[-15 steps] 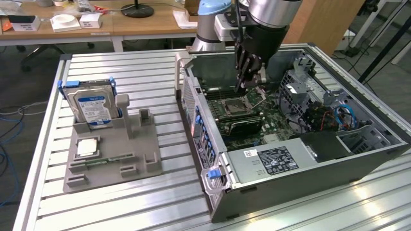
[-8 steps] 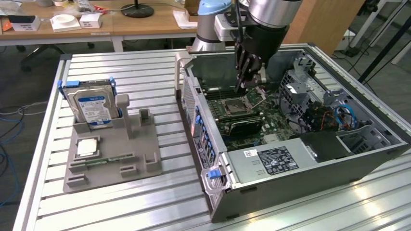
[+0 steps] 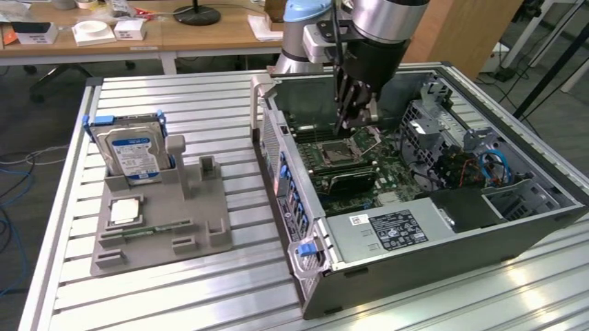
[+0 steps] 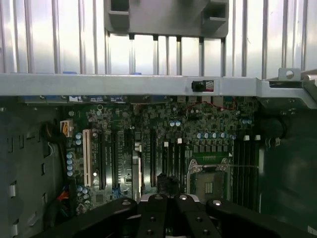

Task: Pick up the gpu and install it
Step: 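Press down on the gpu until it lock into place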

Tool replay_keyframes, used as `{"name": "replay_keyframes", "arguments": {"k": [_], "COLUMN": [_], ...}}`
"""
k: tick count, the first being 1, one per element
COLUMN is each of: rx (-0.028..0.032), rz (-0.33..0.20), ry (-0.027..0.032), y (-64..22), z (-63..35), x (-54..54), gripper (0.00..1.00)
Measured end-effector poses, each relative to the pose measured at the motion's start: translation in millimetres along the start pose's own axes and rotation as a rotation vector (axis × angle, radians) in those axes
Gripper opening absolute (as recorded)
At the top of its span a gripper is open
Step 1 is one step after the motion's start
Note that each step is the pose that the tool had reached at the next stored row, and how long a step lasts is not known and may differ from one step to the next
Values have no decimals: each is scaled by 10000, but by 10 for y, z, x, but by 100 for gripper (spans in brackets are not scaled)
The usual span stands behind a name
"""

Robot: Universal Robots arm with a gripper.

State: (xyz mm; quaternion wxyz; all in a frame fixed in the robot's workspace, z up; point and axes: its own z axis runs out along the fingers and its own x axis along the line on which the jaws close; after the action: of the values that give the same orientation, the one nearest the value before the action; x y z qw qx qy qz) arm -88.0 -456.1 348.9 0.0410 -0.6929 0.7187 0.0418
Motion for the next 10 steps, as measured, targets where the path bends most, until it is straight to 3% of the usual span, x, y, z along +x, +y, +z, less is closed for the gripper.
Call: {"name": "replay_keyframes", "arguments": {"k": [2,3,5,10], "rx": [-226,-284,-341,-356], "rz": [26,35,41,51], "ry": [82,99,106,106], "y": [14,28,43,93], "z": [6,16,47,114], "x": [1,3,7,16], "gripper": [11,11,11,11]}}
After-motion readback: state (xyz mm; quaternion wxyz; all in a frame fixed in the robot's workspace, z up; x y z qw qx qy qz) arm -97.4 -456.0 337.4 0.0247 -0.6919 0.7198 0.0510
